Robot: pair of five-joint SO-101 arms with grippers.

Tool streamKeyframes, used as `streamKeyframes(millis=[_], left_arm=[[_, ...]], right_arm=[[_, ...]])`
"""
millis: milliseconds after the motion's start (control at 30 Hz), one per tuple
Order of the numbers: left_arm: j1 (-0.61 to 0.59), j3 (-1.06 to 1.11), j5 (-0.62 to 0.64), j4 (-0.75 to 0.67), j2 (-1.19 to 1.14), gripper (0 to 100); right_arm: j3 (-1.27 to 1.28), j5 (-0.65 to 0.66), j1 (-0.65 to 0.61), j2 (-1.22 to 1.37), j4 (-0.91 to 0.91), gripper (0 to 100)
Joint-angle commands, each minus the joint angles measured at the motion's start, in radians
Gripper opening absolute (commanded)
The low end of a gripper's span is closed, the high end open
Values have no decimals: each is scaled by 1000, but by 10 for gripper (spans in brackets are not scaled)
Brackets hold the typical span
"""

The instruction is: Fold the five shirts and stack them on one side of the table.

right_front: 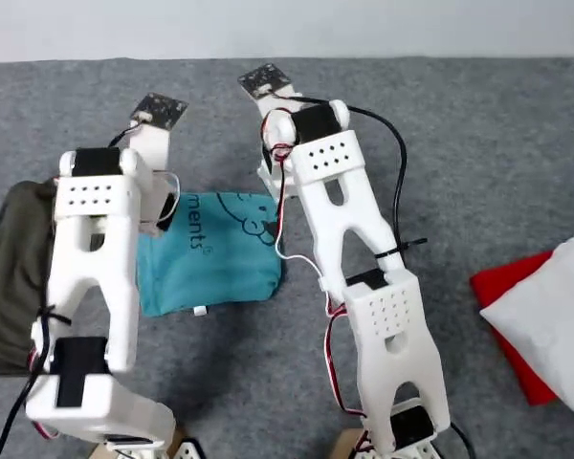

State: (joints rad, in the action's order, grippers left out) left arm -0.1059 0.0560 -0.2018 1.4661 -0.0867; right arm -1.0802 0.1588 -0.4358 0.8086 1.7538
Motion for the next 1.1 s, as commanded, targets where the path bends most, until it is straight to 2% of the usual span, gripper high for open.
streamKeyframes(millis=[0,300,567,800,1067], left_arm=[[-3,-36,23,-109,-58,26],[-54,-36,25,-282,-288,26],[-60,-91,15,-141,-393,23],[-55,-239,17,5,-250,23],[-97,-257,15,126,-57,21]], right_arm=[[97,-17,-19,-148,41,9],[428,-17,24,-389,39,9],[635,-15,53,-556,35,9],[766,-17,45,-653,35,9],[973,-23,42,-820,33,9]])
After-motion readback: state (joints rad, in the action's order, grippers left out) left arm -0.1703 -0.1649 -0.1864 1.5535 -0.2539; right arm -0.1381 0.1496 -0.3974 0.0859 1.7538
